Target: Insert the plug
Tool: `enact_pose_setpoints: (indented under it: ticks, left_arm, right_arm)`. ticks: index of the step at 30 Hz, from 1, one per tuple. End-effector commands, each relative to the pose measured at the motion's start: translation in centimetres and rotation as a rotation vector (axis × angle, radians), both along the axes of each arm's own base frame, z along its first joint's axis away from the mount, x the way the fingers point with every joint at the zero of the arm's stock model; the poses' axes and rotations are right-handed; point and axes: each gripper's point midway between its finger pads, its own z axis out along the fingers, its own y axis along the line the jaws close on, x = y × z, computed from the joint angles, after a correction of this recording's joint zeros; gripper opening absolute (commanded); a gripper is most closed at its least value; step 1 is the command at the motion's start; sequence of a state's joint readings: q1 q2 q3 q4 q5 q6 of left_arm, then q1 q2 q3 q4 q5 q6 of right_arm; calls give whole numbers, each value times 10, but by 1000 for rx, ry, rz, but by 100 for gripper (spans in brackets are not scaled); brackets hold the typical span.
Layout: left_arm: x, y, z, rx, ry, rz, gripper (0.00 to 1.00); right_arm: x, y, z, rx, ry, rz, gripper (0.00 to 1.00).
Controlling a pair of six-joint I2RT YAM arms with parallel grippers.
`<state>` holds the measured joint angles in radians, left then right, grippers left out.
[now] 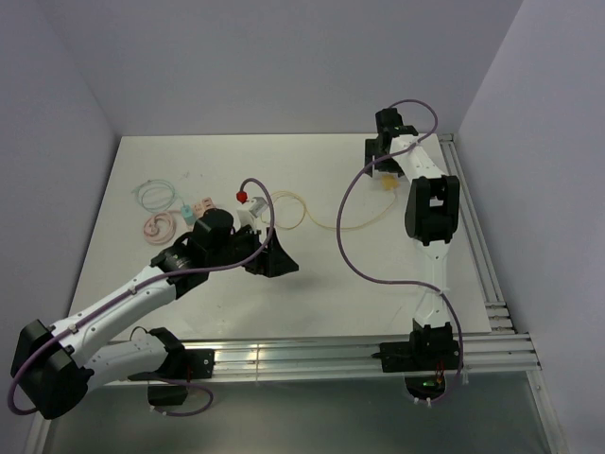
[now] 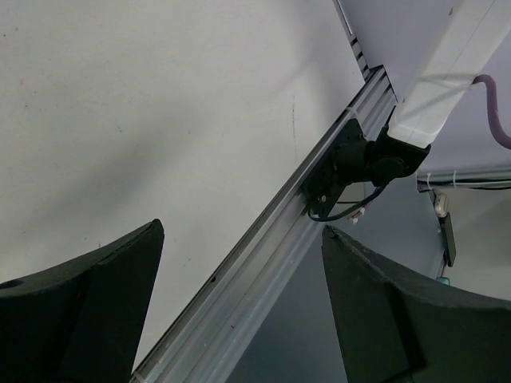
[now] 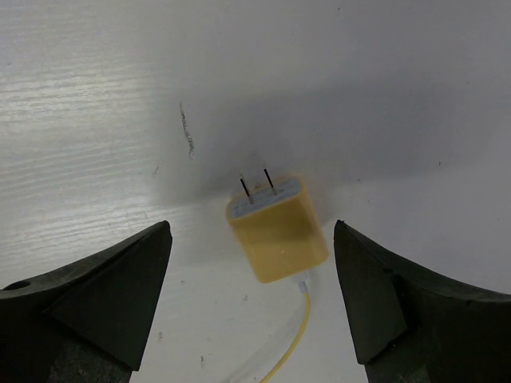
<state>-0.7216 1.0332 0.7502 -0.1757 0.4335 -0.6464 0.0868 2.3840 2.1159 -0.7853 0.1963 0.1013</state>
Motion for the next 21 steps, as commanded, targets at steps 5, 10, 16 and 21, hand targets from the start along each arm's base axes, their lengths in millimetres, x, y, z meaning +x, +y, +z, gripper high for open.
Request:
enact_pose_setpoints:
  ticks: [5,10,16,21]
  left_arm:
    - [6,-12,24,-58,-65,-40,85]
    - [5,-13,20,-56,-44,-43,84]
    - [5,-12,21,-57,-39,-31,84]
    - [4,-10,19,-53,-32,-23,84]
  right_arm:
    - [-8,-15,-27,-16,109,34,86]
    - [-5,-13,-36,15,131,35,76]
    - [-9,-9,-28,44,115,32,61]
    - [-17,-3,-26,100,116,17,49]
